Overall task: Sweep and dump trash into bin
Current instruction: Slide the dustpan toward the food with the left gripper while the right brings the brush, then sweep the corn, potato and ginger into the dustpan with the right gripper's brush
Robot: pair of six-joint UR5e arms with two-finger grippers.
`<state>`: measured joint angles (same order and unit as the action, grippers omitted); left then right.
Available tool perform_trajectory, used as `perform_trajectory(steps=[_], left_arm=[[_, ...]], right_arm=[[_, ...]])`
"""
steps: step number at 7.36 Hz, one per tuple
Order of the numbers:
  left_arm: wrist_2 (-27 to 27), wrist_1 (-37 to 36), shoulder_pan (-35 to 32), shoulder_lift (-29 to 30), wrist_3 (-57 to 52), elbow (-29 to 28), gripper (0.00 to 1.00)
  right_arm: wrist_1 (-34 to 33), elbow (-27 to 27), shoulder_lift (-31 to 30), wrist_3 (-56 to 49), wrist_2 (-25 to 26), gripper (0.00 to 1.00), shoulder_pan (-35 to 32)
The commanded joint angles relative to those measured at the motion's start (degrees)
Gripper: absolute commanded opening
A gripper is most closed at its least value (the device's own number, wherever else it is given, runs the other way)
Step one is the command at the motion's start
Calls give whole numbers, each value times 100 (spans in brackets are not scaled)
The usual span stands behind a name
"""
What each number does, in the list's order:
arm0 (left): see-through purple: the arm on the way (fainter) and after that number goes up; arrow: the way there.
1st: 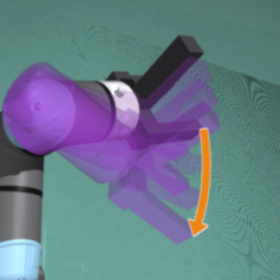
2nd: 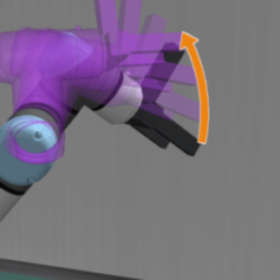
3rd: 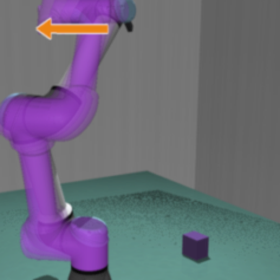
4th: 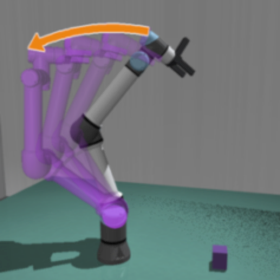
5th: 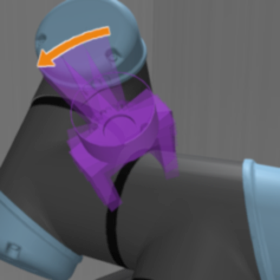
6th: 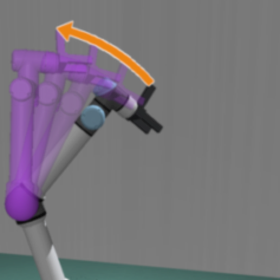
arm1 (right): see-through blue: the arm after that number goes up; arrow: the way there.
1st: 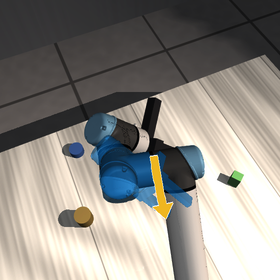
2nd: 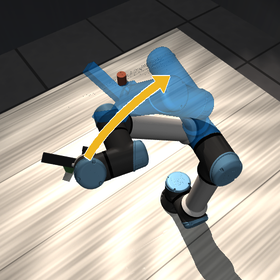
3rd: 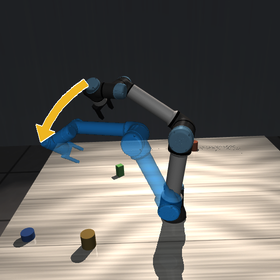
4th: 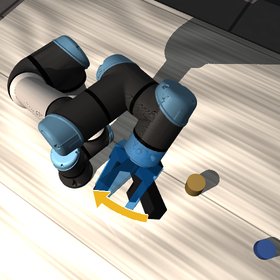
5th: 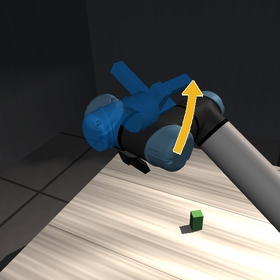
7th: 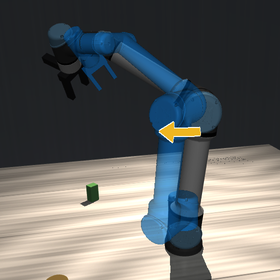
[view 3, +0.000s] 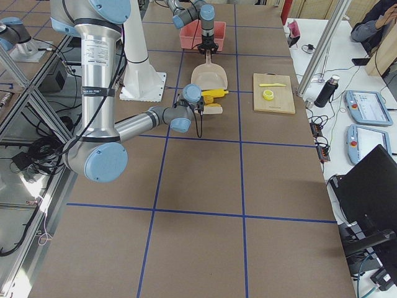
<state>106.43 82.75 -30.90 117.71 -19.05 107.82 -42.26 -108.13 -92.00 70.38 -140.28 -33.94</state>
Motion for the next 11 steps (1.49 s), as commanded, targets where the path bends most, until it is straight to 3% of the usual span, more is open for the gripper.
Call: perform_trajectory(steps=[1,6,11], left_arm=[[10,30,-13,172,6,-216,0],[89,57,13,138,33,-217,0],[159,57,13,155,33,-217,0]], right_arm=[[-1,143,234,212,-17,0,185],[-54,292,665,380,35,0,353],[-54,1092,1508,424,175,0,563]])
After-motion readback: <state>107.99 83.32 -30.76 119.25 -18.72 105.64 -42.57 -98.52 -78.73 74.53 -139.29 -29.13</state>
